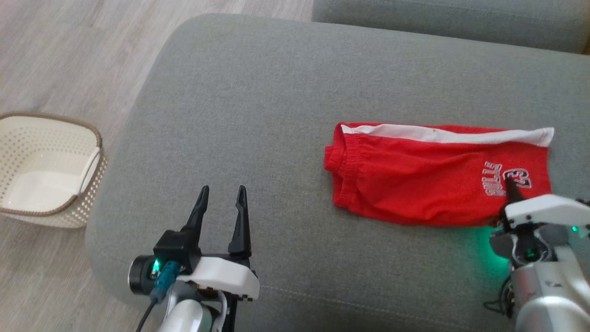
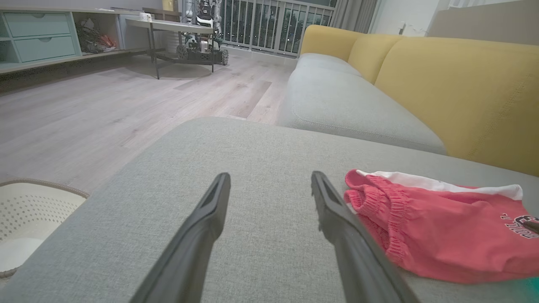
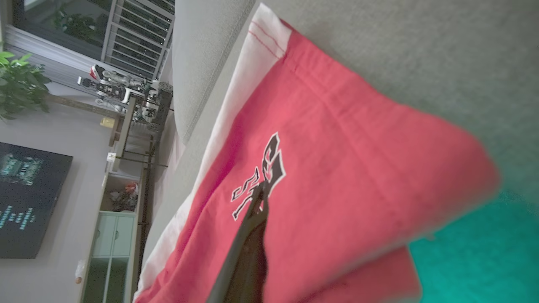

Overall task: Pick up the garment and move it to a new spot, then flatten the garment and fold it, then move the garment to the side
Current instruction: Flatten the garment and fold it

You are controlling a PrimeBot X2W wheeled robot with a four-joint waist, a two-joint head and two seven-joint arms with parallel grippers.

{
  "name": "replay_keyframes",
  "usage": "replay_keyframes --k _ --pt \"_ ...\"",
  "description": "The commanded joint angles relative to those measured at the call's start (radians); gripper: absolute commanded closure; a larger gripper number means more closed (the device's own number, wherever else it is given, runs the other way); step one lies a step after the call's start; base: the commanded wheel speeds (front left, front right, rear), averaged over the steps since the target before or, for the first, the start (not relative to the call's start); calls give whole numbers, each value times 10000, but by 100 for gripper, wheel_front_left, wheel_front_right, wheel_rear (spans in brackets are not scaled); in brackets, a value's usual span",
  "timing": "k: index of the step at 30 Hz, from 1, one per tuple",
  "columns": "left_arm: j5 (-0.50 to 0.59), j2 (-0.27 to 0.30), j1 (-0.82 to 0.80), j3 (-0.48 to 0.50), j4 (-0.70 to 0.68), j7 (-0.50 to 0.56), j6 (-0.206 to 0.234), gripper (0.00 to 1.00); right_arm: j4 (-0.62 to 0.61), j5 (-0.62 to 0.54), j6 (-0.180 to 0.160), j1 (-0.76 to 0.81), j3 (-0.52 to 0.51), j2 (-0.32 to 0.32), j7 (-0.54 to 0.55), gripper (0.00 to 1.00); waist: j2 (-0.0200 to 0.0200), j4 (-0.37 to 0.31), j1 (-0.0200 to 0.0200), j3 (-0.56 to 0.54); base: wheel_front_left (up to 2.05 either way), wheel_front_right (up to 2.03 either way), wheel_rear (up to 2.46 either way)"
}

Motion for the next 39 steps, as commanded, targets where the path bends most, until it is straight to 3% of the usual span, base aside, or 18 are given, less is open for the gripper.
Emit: replay_keyframes --k 1,10,20,25,31,39 --pt "0 24 -167 382 -280 -122 -40 0 -207 -19 -2 -169 339 59 -203 100 0 -65 0 -77 0 0 0" --pt "49 24 -103 415 -133 -122 -219 0 -324 -647 -2 -382 1740 60 -1384 100 0 129 0 -326 0 0 0" --pt "241 24 82 841 -175 -122 -376 0 -2343 640 -2 713 5465 60 -2083 100 0 408 0 -668 0 0 0" --pt "300 24 143 949 -156 -122 -473 0 -3030 582 -2 1171 6718 60 -2210 100 0 491 0 -710 0 0 0" --pt "281 24 184 900 -141 -122 -501 0 -3385 813 -2 1341 7380 60 -2372 100 0 617 0 -694 0 0 0" --pt "274 24 172 837 -100 -122 -506 0 -2480 -286 -2 1169 7582 60 -2730 100 0 811 0 -648 0 0 0"
